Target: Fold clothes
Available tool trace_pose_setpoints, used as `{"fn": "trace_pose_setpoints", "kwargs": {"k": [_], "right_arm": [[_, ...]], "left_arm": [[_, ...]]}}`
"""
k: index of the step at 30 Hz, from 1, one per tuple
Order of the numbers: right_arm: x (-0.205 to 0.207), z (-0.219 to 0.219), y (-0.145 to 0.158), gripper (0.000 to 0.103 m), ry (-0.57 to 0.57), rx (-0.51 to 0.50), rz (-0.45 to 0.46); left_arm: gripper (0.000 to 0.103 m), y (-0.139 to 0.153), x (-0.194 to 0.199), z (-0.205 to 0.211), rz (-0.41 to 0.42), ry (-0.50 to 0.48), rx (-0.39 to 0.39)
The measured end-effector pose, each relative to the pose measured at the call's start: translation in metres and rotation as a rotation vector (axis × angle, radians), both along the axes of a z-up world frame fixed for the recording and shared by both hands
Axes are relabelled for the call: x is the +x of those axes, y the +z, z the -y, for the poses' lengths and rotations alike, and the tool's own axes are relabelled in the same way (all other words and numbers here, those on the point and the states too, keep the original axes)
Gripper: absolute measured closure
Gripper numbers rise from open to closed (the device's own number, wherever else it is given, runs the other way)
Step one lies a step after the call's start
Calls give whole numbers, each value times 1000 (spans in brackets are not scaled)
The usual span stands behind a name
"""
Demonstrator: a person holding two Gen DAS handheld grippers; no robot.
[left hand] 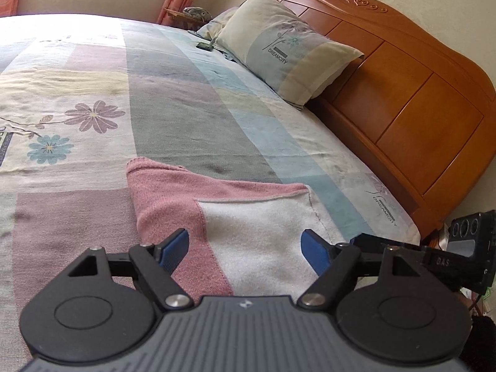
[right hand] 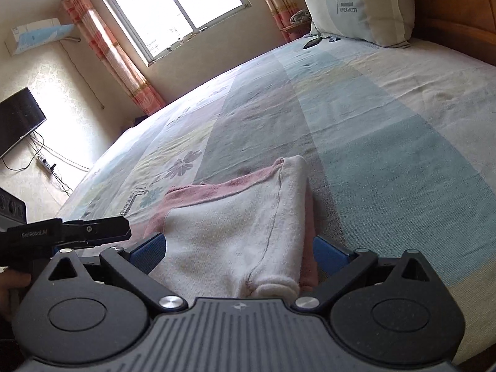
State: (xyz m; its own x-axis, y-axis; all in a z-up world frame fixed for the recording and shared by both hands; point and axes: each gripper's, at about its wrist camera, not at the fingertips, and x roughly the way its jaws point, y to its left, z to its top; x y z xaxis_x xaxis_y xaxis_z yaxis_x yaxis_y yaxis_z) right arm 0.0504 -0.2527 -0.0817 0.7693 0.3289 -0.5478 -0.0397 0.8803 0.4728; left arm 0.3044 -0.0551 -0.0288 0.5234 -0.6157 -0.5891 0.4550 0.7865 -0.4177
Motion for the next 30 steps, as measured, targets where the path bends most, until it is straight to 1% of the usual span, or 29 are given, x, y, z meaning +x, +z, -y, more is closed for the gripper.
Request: {"fn": "trace_pose_setpoints", "kwargs": {"k": [2,5,8,11,14,16,17,19,20,21,22,23,24,25,26,28,29,30], "right_arm": [[11,4,-7,0,-5,37,-5],[28,11,-18,0,-13,91,-12],[44,18,-29,0,-21,146,-20],[41,23,-40,0,-25,187,-24],[31,26,-41,0,-23,213,3],[26,28,-38,0,-21,216,33],[26,29,-36,0,-23,216,44],[26,32,-34,1,-31,217,63],[26,34,-34,2,-35,218,71],[27,35,-34,7,-36,221,75],[29,38,-34,15,-33,228,77],[31,41,-34,20,-34,234,75],[34,44,-35,28,-39,237,69],[39,46,-34,37,-46,234,61],[43,49,-34,41,-54,228,52],[54,50,-33,56,-60,205,50],[59,51,-32,61,-58,197,51],[64,50,-32,69,-52,195,47]], "left_arm": [[23,0,-1,0,12,5,-7],[23,-2,1,1,-1,15,-39],[23,-3,5,13,-10,-12,-38],[23,-4,13,30,-19,-61,-25],[21,-10,26,51,-47,-121,-36],[21,-20,34,63,-72,-131,-19],[21,-26,38,68,-89,-121,6],[21,-38,42,72,-114,-94,28],[20,-39,41,70,-107,-91,8],[20,-39,41,69,-109,-90,-4],[20,-40,41,67,-110,-90,-15],[20,-39,42,65,-113,-88,-24],[20,-39,42,63,-116,-87,-30],[20,-39,42,63,-114,-88,-29],[20,-38,42,62,-111,-88,-28],[20,-38,41,62,-104,-92,-26],[20,-38,41,62,-99,-96,-25],[20,-38,41,61,-94,-99,-24]]}}
